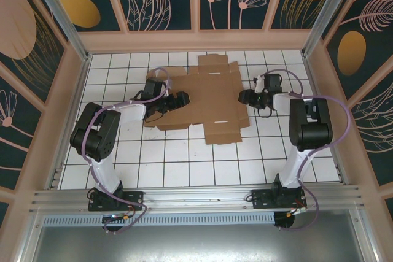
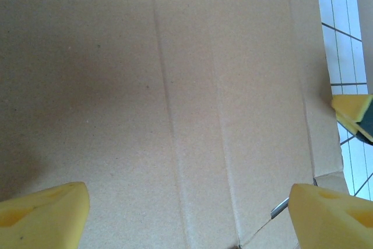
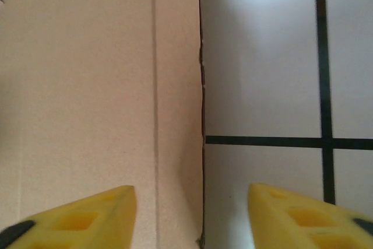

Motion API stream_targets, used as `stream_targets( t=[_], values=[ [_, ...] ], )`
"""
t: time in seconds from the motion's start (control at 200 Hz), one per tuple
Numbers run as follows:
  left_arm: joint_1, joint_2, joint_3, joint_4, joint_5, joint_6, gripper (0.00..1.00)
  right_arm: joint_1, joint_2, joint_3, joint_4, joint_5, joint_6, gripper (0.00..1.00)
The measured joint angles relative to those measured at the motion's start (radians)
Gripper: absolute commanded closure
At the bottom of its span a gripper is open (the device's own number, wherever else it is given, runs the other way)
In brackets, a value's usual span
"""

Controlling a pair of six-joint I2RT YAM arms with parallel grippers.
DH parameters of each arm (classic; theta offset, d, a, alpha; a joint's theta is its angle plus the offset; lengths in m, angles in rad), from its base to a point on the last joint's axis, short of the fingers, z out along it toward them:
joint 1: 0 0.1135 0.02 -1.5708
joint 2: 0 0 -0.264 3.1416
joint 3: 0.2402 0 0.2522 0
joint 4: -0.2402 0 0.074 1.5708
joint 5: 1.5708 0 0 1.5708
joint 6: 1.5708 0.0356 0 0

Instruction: Fold the paper box

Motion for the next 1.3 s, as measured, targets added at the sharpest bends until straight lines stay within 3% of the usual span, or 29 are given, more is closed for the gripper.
stream_targets(
  t=[0.095, 0.26, 0.631, 1.066, 1.121, 1.216, 1.301],
  values=[
    [0.000, 0.000, 0.000, 0.000, 0.000, 0.000, 0.12, 0.004, 0.018, 0.016, -0.009, -0.010, -0.004, 0.68],
    [0.000, 0.000, -0.001, 0.000, -0.003, 0.000, 0.11, 0.021, 0.023, 0.061, -0.035, 0.001, -0.021, 1.00],
    [0.000, -0.002, -0.004, 0.014, -0.007, 0.000, 0.11, 0.099, 0.017, 0.129, -0.123, 0.209, -0.111, 1.00],
    [0.000, -0.002, -0.004, 0.015, -0.008, 0.000, 0.11, 0.365, 0.087, 0.250, -0.234, 0.892, -0.248, 1.00],
    [0.000, -0.002, -0.004, 0.015, -0.008, 0.000, 0.11, 0.366, 0.088, 0.249, -0.240, 0.907, -0.248, 1.00],
    [0.000, -0.002, -0.004, 0.015, -0.008, 0.000, 0.11, 0.336, 0.082, 0.249, -0.241, 0.858, -0.227, 0.78],
    [0.000, -0.002, -0.004, 0.015, -0.008, 0.000, 0.11, 0.268, 0.069, 0.233, -0.234, 0.724, -0.190, 0.68]
  ],
)
